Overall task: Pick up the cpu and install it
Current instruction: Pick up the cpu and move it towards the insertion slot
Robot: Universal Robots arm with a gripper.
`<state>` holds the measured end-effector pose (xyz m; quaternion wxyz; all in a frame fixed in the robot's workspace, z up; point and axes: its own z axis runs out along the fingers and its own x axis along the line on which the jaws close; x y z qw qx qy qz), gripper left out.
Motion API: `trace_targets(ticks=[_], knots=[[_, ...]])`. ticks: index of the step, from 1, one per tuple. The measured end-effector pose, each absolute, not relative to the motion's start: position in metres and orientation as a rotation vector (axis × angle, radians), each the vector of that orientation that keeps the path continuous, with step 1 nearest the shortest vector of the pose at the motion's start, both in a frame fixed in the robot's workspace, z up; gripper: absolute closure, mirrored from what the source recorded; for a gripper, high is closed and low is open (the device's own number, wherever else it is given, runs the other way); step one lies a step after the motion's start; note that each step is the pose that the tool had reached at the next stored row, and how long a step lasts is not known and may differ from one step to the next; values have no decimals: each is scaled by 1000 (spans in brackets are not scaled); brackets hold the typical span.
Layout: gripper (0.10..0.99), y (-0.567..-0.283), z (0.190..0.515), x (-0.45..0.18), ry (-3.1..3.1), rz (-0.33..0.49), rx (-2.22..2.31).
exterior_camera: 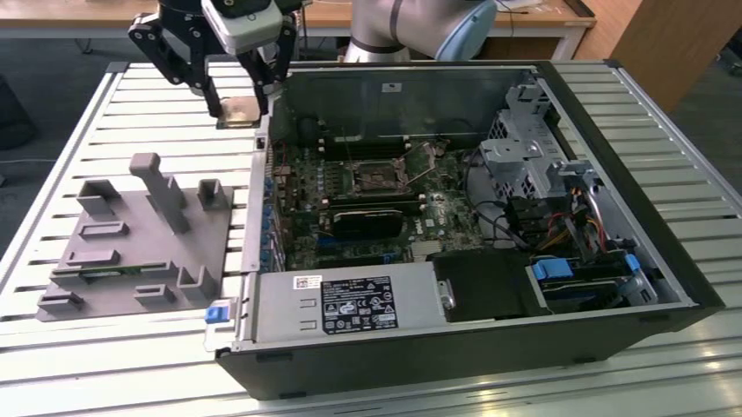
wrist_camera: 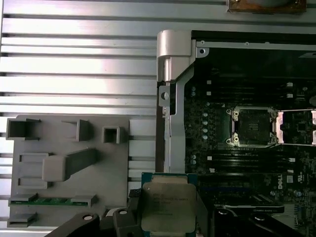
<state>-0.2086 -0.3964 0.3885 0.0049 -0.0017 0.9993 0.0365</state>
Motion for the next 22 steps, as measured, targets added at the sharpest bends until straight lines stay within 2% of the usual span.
trace_targets(ticks=[22], knots=[[553,-390,389,-186,3130,114,-5]])
